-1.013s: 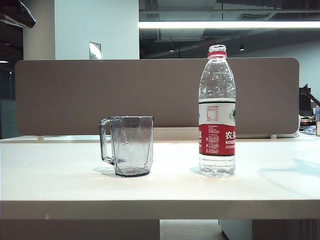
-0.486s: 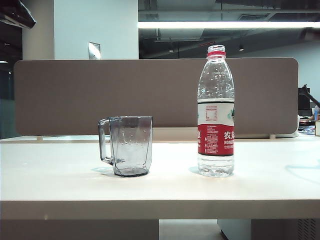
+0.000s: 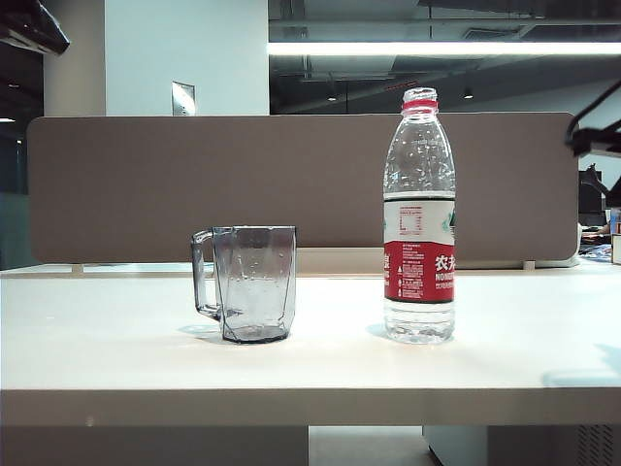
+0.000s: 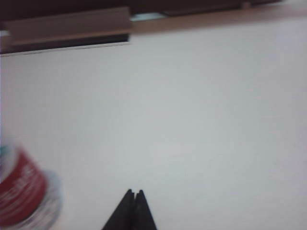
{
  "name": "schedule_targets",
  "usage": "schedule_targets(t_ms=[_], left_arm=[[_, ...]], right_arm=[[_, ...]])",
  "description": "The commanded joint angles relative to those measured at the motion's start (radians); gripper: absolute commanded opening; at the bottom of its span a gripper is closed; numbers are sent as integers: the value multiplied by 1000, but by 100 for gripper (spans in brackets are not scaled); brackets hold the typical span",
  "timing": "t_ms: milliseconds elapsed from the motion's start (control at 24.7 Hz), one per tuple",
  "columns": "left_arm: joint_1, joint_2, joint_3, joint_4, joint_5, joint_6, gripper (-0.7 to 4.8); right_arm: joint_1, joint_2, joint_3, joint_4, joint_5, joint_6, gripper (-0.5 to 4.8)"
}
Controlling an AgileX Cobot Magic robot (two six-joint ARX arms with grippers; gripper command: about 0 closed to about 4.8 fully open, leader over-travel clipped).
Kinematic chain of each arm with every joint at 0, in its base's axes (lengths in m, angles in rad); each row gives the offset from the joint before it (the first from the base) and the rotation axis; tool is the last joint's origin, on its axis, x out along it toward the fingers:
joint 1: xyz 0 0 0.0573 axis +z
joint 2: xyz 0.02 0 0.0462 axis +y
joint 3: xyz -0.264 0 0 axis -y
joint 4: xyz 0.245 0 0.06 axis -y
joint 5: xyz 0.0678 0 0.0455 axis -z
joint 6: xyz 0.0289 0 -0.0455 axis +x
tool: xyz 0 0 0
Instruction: Pick up the mineral water bottle on the table and pour water into the mug until it's full.
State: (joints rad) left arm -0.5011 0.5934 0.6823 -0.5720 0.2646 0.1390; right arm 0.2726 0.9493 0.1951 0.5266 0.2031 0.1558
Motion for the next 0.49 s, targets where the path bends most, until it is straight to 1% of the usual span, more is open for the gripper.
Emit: schedule_targets(t_ms=[41,81,203,324,486], left_arm=[[-1,-1,3,9,5,3,-5],[-1,-2,3,10,1,3,-5],[-1,-2,3,11,6,3,-5],[-1,-2,3,10,9,3,-5],[-1,-2,3,11,9,3,-5]], right_arm=[[79,-156,-77,-73,69,0,-6],[108,-216,-104,-102,70,0,-5],[137,-271,-146,-124,84,0,-5],[148,-269,-196,-137,87,14,-4],[148,-224,-195,-162,87,35,-5]])
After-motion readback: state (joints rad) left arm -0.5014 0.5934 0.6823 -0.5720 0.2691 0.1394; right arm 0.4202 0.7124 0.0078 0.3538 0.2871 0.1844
